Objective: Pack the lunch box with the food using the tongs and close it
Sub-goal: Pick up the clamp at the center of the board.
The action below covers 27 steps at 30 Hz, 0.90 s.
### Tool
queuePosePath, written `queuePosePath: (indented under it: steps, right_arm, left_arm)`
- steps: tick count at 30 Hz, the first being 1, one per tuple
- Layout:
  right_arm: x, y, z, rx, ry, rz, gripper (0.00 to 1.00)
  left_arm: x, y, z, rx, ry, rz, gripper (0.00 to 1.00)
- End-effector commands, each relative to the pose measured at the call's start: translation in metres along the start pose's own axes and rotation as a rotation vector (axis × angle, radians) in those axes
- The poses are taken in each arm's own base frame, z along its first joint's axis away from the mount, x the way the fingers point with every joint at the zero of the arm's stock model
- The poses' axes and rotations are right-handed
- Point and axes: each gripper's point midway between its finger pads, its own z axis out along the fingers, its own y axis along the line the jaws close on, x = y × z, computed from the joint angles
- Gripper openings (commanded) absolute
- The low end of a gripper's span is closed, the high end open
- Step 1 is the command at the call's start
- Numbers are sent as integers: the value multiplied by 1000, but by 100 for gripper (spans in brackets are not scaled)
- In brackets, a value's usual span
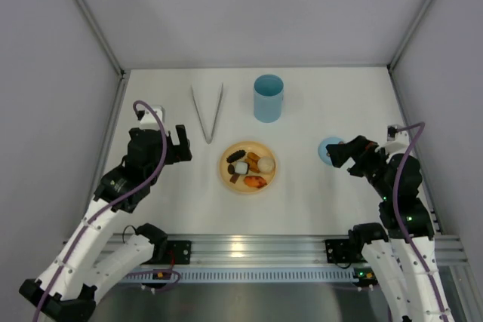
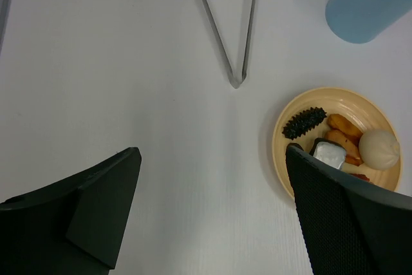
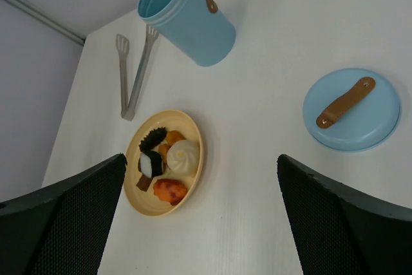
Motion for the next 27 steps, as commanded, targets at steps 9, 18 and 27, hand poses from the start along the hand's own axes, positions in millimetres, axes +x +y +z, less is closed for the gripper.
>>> queuePosePath:
  steps: [9,18,27]
  right_arm:
    - [-18,10,-8,-6,-31,-21,99]
    - [-19,12,-13,-10,-32,-19,99]
    - [-24,23,-20,-45,-35,-16,100]
  left_arm:
    - [-8,-18,17,23,27,-33,99]
    - [-37,-42,50,-7,91,-19,99]
    - [-15,-52,123,-80,239,-21,99]
